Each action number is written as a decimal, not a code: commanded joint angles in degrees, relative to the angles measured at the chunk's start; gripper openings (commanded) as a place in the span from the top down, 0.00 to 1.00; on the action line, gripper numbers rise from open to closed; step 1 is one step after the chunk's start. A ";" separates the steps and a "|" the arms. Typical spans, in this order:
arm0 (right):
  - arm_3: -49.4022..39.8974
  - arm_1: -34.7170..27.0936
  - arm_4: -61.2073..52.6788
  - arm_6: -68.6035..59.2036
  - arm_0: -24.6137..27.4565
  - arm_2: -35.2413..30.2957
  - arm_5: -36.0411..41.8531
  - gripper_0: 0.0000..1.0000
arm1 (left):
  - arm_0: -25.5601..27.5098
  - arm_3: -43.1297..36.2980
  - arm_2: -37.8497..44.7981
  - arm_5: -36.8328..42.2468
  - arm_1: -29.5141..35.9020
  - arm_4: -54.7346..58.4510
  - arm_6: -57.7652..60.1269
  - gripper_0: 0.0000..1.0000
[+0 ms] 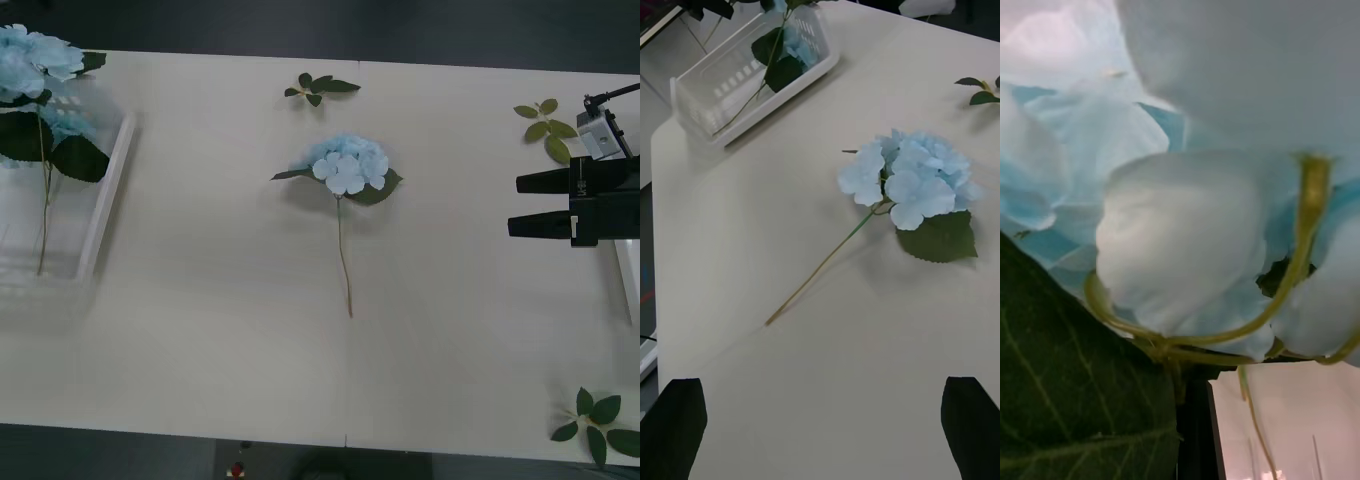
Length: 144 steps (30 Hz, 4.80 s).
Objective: Put the red flowers into the right box and the blue flowers into the left box
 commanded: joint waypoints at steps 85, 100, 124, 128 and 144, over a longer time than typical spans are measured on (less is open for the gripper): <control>-0.14 -0.13 -0.26 -0.69 -0.97 -0.20 0.16 0.09 | -19.82 -15.37 -15.07 28.58 -13.79 23.34 5.98 0.00; -0.14 -0.13 -0.26 -0.69 -0.97 -0.20 0.16 0.09 | -19.64 -8.43 -15.07 36.40 -17.04 30.72 16.00 0.00; -0.14 -0.13 -0.26 -0.69 -0.97 -0.20 0.16 0.09 | -18.32 -6.76 -26.32 8.36 -28.64 9.71 47.12 0.00; -0.14 -0.13 -0.26 -0.69 -0.97 -0.20 0.16 0.09 | -18.32 -6.76 -28.34 7.13 -29.87 7.87 50.54 0.00; -0.14 -0.13 -0.26 -0.69 -0.97 -0.20 0.16 0.09 | -18.68 -2.89 -29.31 3.09 -37.61 -5.49 56.96 0.00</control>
